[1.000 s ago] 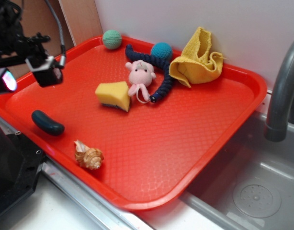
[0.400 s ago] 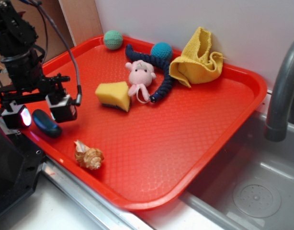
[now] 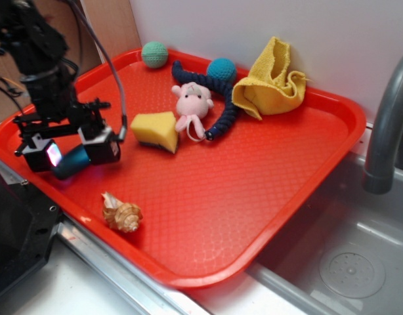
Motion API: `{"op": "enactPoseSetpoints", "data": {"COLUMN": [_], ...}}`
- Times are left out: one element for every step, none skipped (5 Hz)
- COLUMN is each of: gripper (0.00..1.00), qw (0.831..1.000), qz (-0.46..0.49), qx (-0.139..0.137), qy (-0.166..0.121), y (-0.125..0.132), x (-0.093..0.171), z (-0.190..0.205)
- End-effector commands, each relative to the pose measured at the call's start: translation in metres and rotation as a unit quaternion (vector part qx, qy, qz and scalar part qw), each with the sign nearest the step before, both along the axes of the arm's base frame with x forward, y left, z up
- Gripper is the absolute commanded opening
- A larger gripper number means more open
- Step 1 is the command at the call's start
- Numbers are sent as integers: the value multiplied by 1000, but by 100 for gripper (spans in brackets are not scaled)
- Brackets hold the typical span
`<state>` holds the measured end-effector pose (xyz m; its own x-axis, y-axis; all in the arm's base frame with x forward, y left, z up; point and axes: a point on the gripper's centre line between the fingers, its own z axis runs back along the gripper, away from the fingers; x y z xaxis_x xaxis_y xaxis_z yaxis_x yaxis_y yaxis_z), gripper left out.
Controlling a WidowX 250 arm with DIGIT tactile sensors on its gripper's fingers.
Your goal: Grab the plastic pickle.
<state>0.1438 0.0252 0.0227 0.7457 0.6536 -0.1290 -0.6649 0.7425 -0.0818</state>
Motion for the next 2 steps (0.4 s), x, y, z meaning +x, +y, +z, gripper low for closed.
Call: {"op": "enactPoseSetpoints", "data": {"gripper": [100, 0], "qw": [997, 996], "qz": [-65, -75], "qx": [27, 36], "qy": [-13, -6], "y": [-8, -10], "x": [15, 12], "z": [8, 8]}}
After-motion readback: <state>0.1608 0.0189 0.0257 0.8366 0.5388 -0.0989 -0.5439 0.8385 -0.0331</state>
